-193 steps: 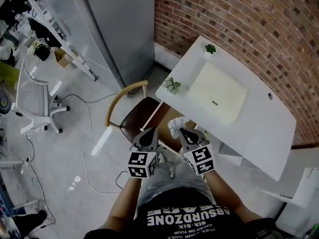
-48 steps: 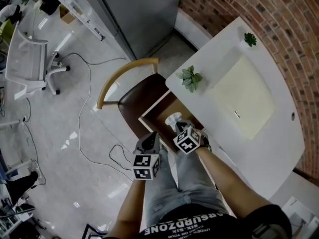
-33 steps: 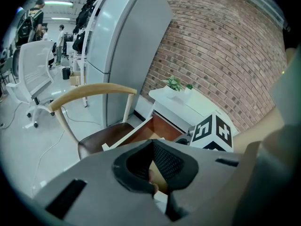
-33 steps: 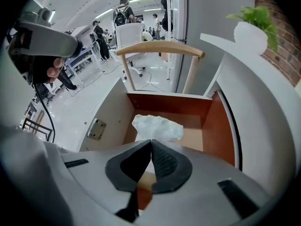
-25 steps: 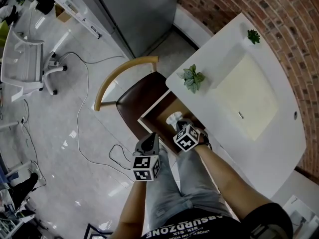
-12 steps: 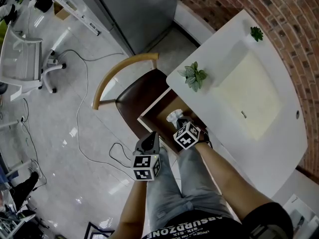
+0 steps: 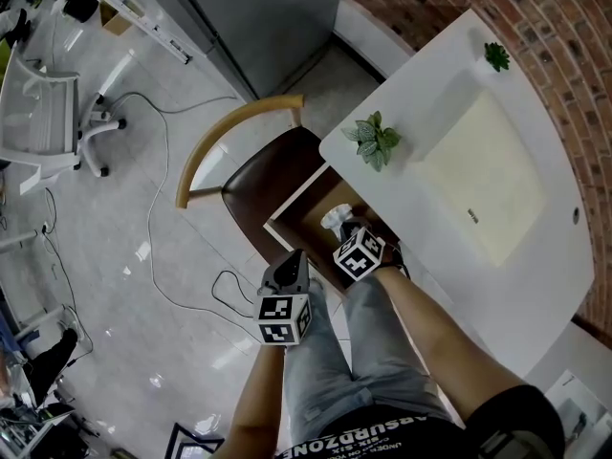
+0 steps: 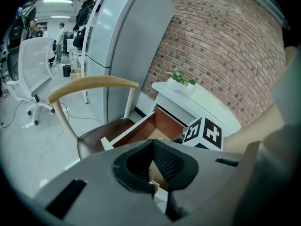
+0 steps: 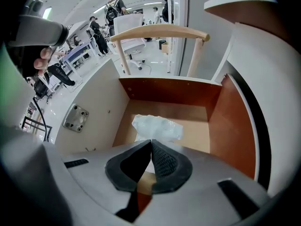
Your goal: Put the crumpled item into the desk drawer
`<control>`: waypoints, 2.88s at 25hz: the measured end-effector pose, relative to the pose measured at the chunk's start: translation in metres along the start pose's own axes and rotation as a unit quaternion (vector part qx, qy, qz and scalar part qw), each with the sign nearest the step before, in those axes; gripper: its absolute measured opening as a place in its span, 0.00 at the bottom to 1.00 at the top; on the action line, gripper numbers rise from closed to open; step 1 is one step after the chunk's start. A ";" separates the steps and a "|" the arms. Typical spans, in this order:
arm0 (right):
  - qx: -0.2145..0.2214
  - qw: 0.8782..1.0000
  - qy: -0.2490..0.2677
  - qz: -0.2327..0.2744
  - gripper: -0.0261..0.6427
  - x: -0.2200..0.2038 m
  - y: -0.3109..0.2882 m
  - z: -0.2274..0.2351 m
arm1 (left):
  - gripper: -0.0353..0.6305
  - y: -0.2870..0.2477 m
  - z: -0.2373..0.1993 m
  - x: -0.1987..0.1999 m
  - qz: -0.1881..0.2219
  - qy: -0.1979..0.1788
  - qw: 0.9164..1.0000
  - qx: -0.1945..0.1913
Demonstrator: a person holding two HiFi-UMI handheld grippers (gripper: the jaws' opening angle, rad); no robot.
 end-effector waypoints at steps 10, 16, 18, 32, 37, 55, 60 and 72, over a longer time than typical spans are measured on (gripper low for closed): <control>-0.003 1.000 0.001 -0.007 0.04 -0.005 -0.014 0.003 | 0.06 -0.003 -0.001 -0.010 -0.006 0.000 1.000 0.001; 0.002 1.000 0.008 -0.012 0.04 -0.004 -0.023 0.002 | 0.06 -0.005 -0.001 -0.013 -0.008 0.000 1.000 0.000; 0.003 1.000 0.011 -0.013 0.04 -0.003 -0.026 0.002 | 0.06 -0.005 -0.002 -0.015 -0.009 0.000 1.000 0.000; 0.009 0.999 0.031 -0.027 0.04 -0.005 -0.046 0.004 | 0.06 -0.010 -0.009 -0.021 -0.011 0.005 1.000 0.004; 0.008 0.999 0.036 -0.032 0.04 -0.008 -0.051 0.006 | 0.06 -0.014 -0.010 -0.023 -0.013 0.007 1.000 0.004; 0.016 0.998 0.047 -0.039 0.04 -0.009 -0.075 0.007 | 0.06 -0.028 -0.014 -0.026 -0.019 0.003 1.000 -0.003; 0.020 0.999 0.025 -0.032 0.05 -0.010 -0.075 0.010 | 0.06 -0.031 -0.014 -0.026 -0.020 0.002 1.000 -0.005; 0.042 0.999 -0.012 -0.017 0.18 -0.008 -0.067 0.006 | 0.06 -0.030 -0.016 -0.021 -0.018 -0.004 1.000 -0.007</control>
Point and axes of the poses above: the fingertips, and each gripper's own axes: y backward along the fingers, z to its right, x out of its top, the point moved 10 cm from there along y, backward along the fingers, and after that the axes turned 13 degrees about z, right-handed, at the moved point
